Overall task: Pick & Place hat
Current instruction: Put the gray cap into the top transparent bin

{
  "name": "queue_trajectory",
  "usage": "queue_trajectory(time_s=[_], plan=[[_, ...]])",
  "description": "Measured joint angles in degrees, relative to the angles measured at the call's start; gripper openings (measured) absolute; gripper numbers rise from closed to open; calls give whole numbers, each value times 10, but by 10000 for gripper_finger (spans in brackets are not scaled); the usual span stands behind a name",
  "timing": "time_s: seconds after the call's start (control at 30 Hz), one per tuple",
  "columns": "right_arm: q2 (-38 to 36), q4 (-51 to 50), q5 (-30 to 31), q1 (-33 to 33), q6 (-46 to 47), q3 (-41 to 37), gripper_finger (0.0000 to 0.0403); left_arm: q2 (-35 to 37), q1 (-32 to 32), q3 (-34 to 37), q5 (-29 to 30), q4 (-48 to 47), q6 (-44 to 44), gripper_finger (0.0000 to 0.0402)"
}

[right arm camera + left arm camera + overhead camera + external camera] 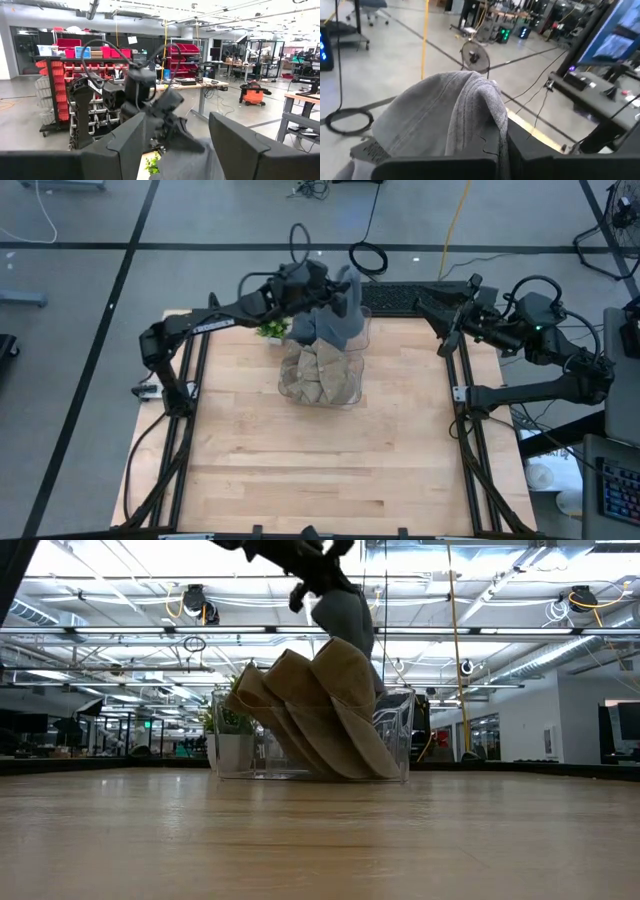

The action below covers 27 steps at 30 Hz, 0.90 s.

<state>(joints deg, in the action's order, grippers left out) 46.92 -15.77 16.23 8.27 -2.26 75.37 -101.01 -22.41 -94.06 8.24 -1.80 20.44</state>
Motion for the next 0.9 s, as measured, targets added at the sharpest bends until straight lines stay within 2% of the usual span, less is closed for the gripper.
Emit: queue_trajectory(time_s=[0.37, 0.9], plan=[[0, 0, -21, 0, 0, 0, 205, -62, 0, 0, 45, 38, 7, 0], [0, -4, -30, 0, 0, 0, 205, -123, 7, 4, 46, 33, 24, 0]])
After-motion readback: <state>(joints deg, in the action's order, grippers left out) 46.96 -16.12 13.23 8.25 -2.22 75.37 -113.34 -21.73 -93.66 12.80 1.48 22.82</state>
